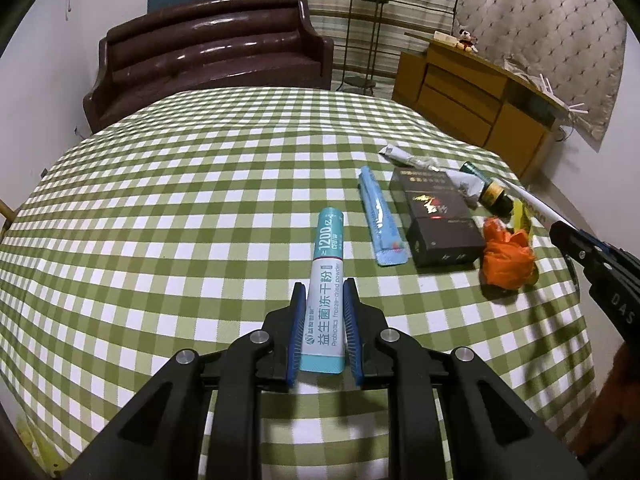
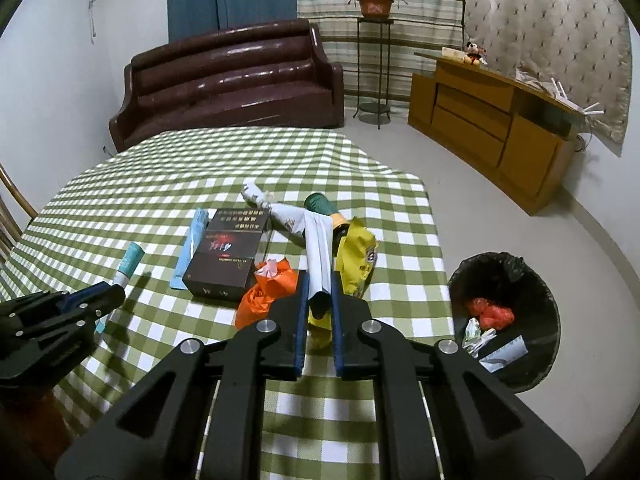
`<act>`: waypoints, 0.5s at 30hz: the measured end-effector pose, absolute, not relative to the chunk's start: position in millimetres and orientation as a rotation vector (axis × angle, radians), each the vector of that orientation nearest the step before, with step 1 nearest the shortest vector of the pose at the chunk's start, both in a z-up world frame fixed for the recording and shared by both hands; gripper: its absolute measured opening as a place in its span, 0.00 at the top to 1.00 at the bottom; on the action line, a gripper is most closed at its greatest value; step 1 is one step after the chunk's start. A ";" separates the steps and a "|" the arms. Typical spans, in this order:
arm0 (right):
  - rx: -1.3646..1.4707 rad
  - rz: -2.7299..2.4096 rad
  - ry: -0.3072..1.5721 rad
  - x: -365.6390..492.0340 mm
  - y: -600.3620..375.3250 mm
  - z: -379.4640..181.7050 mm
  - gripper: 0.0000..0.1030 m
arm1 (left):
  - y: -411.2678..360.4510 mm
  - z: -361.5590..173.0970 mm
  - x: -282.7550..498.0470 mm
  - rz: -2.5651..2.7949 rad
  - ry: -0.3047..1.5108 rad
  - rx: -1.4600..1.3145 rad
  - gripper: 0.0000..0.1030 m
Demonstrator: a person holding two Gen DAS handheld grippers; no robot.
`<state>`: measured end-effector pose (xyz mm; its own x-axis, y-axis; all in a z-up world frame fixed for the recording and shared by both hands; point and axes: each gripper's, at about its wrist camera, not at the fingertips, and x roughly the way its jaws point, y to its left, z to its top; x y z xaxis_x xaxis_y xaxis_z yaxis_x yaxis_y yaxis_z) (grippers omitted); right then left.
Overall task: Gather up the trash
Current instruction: 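Carry the toothpaste tube and white packet over the bin and open both grippers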
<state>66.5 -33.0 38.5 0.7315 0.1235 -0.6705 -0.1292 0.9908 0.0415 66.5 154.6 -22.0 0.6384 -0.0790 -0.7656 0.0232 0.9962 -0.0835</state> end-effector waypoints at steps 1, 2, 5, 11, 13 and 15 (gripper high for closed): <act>-0.008 0.135 0.730 65.2 -34.5 40.4 0.90 | 152.4 -19.6 66.1 -0.063 0.872 -0.068 0.80; -0.006 0.129 0.722 63.6 -37.3 42.8 0.90 | 149.5 -16.9 65.5 -0.069 0.864 -0.065 0.80; 0.006 0.110 0.706 59.7 -48.3 48.1 0.90 | 137.8 -10.4 64.8 -0.093 0.848 -0.055 0.80; 0.027 0.043 0.683 52.6 -83.2 54.7 0.90 | 104.9 2.1 65.6 -0.147 0.813 -0.039 0.80; 0.031 0.020 0.677 50.1 -95.0 55.7 0.90 | 89.6 4.8 66.8 -0.170 0.805 -0.027 0.80; 0.036 -0.011 0.671 47.4 -111.4 56.0 0.90 | 74.1 6.7 69.2 -0.195 0.801 -0.018 0.80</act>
<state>47.4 -111.4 56.0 0.7834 0.0014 -0.6216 0.0219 0.9993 0.0298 69.2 74.1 6.7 0.6791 -0.1802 -0.7116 0.1665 0.9820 -0.0898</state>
